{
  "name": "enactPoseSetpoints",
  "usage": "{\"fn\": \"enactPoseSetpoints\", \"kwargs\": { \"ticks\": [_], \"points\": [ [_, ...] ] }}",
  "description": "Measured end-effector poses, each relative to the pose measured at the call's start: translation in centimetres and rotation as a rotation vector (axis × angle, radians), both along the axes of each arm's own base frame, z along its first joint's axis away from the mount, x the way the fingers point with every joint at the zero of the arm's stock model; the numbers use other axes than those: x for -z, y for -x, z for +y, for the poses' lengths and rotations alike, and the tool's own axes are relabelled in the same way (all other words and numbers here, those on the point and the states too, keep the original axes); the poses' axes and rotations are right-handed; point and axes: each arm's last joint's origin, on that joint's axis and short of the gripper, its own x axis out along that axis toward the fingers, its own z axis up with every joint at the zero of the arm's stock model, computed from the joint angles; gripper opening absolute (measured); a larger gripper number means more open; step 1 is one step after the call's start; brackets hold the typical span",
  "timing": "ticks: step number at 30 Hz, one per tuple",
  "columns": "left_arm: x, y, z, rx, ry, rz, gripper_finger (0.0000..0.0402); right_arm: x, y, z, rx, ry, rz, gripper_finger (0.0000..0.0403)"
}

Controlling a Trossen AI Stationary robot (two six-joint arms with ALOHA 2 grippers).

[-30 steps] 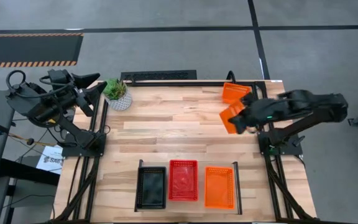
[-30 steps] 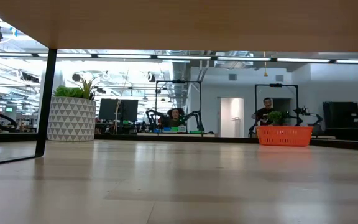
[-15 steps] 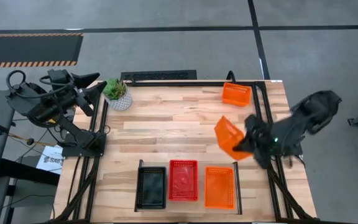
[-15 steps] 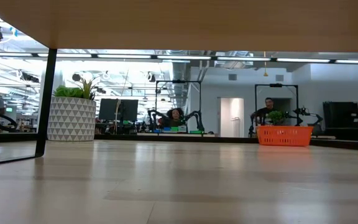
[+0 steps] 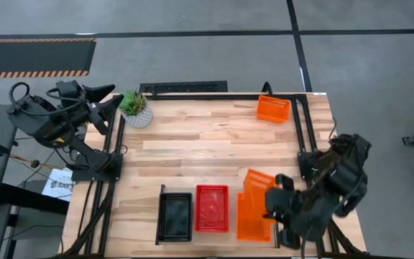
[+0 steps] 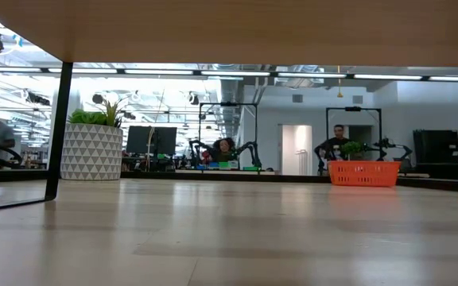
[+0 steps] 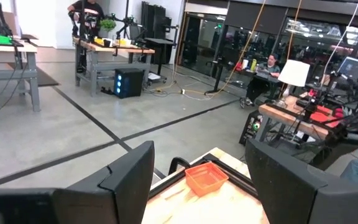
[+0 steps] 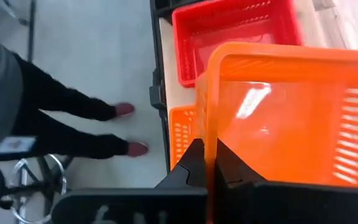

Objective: Stack baskets on shelf by color
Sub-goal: Stack the bottom orange bin on the top of the orange bin on the shelf

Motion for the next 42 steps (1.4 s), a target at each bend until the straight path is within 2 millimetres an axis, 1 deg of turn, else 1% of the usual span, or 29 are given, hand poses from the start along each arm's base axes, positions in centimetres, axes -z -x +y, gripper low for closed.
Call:
{"fn": "enactPoseSetpoints", "kwargs": {
  "ticks": [1,7,10,13,19,22,32,42],
  "points": [
    [0.0,0.0,0.0,0.000,0.001,0.001,0.0242,0.4,0.0,0.7,-0.013,0.007,0.006,0.0003],
    [0.1,0.0,0.0,0.006,0.004,0.003,0.0242,2.6,-0.4,3.3,0.007,0.043,0.094,0.0003],
    [0.1,0.0,0.0,0.006,0.001,0.007,0.0242,3.1,-0.4,4.0,0.010,0.047,0.106,0.0003],
    [0.2,0.0,0.0,0.006,-0.002,0.014,0.0242,4.0,-0.7,5.0,0.000,0.069,0.125,0.0002],
    [0.3,0.1,0.0,0.004,0.003,0.014,0.0242,5.4,-1.6,5.9,-0.050,0.134,0.143,0.0003],
    [0.4,0.1,0.0,0.003,0.011,0.009,0.0242,5.8,-2.0,5.9,-0.059,0.153,0.149,0.0002],
    [0.6,0.1,0.1,0.000,0.010,0.021,0.0242,5.6,-2.5,5.3,-0.088,0.152,0.156,0.0002],
    [0.7,0.1,0.1,-0.001,0.012,0.020,0.0242,5.7,-3.0,4.9,-0.066,0.146,0.162,0.0002]
  ]
}}
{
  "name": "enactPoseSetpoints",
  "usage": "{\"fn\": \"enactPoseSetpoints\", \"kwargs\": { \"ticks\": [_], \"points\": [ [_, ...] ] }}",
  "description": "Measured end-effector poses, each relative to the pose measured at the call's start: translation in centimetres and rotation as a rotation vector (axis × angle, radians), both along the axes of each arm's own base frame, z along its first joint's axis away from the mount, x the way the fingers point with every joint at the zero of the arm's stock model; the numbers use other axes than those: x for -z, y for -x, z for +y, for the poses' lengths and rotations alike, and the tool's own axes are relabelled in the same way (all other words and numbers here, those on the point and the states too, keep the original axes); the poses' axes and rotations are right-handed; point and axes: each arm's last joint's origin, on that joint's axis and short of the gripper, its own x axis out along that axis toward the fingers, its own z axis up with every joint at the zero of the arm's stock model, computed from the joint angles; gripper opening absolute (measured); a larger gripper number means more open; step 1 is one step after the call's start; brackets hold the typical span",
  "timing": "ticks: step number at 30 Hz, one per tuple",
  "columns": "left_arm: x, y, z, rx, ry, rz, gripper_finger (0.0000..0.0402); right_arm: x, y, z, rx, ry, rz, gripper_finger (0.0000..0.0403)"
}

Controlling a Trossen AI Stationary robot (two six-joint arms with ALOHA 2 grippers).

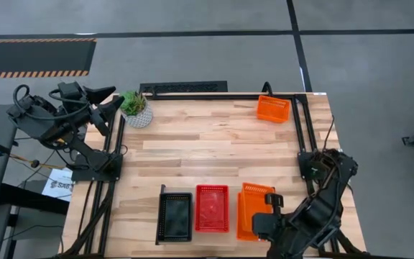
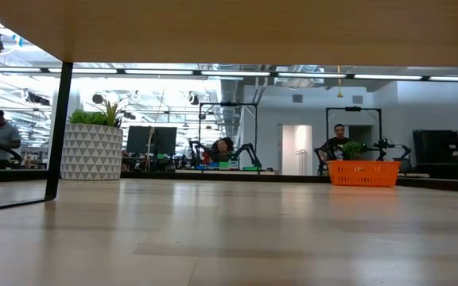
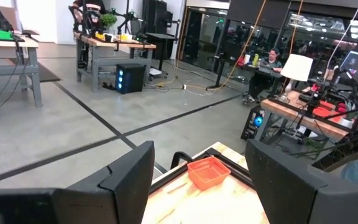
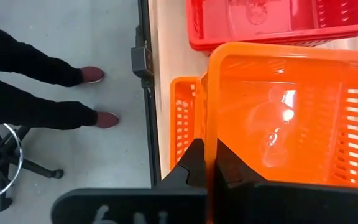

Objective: Stack baskets on shelf by color
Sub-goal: Stack the bottom orange bin on the top of the orange bin on the shelf

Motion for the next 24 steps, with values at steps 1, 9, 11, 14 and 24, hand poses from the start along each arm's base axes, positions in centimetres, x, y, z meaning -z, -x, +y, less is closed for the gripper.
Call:
{"fn": "enactPoseSetpoints", "kwargs": {
  "ticks": [1,9,11,14,24],
  "points": [
    [0.0,0.0,0.0,0.000,0.000,0.000,0.0242,0.0,-0.1,-0.1,0.003,0.000,0.000,0.0002],
    [0.0,0.0,0.0,0.000,0.000,0.000,0.0242,0.5,-0.5,0.1,0.035,-0.006,0.015,0.0002],
    [0.0,0.0,0.0,0.000,0.000,0.000,0.0242,1.1,-0.7,0.6,0.017,-0.002,0.043,0.0002],
    [0.0,0.0,0.0,-0.001,0.000,0.000,0.0242,1.9,-1.2,1.0,-0.002,-0.002,0.082,0.0002],
    [0.0,0.0,0.0,-0.009,0.002,-0.005,0.0242,2.5,-2.0,0.8,0.026,0.010,0.087,0.0005]
  ]
}}
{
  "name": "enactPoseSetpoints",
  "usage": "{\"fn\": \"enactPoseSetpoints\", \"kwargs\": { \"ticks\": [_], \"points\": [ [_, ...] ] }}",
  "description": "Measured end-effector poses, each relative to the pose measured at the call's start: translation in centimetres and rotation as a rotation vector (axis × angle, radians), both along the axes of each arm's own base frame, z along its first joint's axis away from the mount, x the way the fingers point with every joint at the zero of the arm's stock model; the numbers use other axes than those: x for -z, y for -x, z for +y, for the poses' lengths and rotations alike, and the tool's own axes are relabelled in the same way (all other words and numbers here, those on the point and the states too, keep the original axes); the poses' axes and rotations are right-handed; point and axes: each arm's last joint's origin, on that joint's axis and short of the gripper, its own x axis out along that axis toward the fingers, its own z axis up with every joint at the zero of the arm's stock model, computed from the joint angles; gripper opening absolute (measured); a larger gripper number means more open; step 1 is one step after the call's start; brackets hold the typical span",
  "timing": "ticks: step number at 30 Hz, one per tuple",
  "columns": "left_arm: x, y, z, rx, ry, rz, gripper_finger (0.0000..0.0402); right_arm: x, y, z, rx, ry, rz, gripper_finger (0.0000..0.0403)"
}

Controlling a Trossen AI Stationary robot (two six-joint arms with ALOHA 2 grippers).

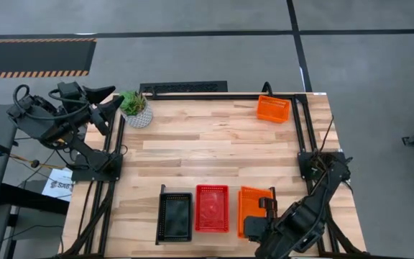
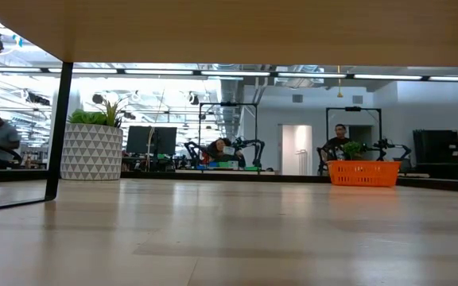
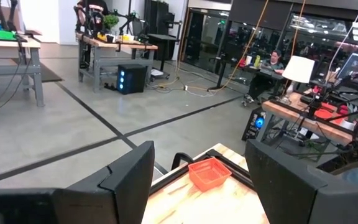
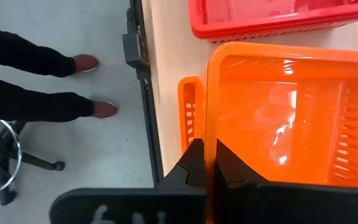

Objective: Stack baskets on shelf by color
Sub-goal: Stack the bottom orange bin on the top of the orange bin on the shelf

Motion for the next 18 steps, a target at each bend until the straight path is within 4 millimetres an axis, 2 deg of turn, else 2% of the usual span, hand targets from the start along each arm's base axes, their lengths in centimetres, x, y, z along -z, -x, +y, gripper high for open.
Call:
{"fn": "enactPoseSetpoints", "kwargs": {
  "ticks": [18],
  "points": [
    [0.00,-0.01,-0.01,0.003,0.011,-0.008,0.0242,0.00,-0.35,-0.36,-0.010,0.012,-0.004,0.0053]
  ]
}}
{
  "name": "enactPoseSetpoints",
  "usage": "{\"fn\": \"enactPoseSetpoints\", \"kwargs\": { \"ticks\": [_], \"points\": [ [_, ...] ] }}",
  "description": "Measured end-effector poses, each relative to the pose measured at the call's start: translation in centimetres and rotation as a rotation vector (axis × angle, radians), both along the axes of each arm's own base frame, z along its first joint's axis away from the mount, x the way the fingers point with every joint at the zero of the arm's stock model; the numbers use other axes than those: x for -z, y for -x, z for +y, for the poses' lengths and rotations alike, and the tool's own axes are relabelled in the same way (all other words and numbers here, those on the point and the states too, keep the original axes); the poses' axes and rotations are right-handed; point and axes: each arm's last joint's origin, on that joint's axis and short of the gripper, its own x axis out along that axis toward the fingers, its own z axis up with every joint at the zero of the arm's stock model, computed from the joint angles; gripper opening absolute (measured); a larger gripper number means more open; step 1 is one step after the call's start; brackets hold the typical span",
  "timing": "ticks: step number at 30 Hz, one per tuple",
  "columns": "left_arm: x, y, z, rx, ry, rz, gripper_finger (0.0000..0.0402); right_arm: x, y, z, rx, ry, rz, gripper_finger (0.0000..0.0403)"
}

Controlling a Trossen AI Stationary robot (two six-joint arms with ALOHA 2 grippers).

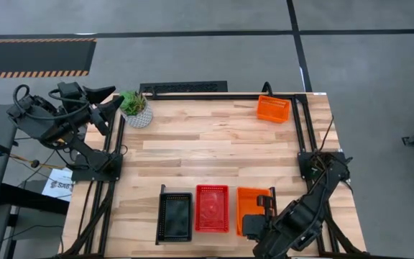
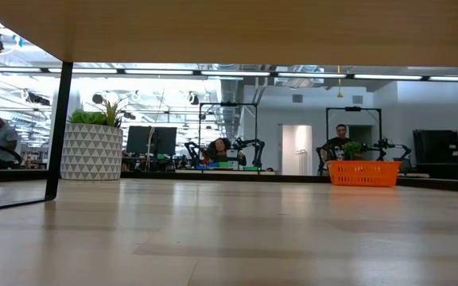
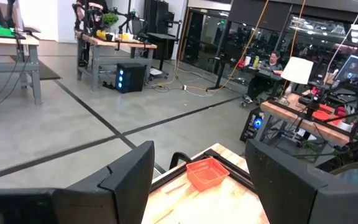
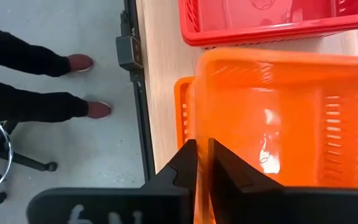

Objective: Stack baskets on shelf by color
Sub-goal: Stack the bottom orange bin on the top of the orange bin on the shelf

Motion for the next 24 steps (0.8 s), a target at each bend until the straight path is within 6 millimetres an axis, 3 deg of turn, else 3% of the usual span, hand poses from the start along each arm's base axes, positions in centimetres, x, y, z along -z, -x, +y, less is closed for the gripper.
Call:
{"fn": "enactPoseSetpoints", "kwargs": {
  "ticks": [8,18,24],
  "points": [
    [0.00,-0.01,0.00,0.000,0.000,0.000,0.0242,0.00,-0.15,-0.16,0.005,0.001,0.000,0.0088],
    [0.00,0.00,0.00,0.000,0.001,0.000,0.0242,0.01,-0.32,-0.30,0.015,-0.023,0.017,0.0171],
    [0.00,0.00,0.00,0.001,0.001,0.000,0.0242,-0.66,-0.37,-0.04,0.041,-0.086,-0.031,0.0167]
  ]
}}
